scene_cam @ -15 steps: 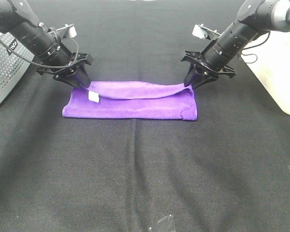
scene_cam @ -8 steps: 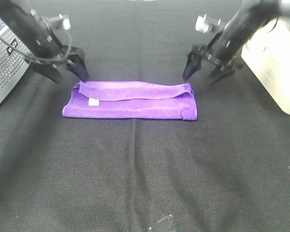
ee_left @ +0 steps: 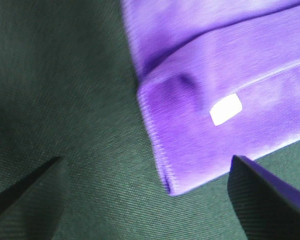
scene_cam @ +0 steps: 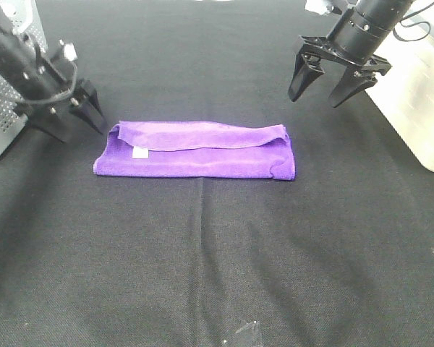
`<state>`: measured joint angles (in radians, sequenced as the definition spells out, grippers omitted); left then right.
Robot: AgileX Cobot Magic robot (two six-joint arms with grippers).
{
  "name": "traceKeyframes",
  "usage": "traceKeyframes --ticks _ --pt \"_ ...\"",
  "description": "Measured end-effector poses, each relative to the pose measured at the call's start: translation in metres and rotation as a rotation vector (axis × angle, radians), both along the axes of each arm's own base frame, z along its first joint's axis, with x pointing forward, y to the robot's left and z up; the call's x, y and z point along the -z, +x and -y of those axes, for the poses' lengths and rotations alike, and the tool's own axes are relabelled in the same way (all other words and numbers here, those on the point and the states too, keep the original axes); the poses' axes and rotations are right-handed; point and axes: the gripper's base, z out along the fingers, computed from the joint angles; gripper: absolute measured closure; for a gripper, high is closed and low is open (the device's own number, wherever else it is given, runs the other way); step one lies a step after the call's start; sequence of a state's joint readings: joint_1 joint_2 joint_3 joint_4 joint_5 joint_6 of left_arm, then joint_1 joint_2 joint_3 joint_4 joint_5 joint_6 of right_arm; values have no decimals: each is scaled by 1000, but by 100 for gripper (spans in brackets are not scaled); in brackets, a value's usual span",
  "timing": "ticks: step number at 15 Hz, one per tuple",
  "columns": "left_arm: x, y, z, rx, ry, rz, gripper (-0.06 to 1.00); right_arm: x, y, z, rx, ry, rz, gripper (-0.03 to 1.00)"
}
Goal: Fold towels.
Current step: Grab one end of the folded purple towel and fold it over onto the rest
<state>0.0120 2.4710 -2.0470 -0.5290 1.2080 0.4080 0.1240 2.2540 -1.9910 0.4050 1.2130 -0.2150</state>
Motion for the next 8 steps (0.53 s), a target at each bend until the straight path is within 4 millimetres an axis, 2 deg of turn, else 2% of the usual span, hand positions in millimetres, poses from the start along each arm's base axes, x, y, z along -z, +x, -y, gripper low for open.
traceKeyframes --ticks 3,8 --pt "19 0 1 3 -18 -35 13 0 0 0 5 1 -3 18" --pt "25 6 5 -9 -78 -40 14 0 0 0 7 1 -4 18"
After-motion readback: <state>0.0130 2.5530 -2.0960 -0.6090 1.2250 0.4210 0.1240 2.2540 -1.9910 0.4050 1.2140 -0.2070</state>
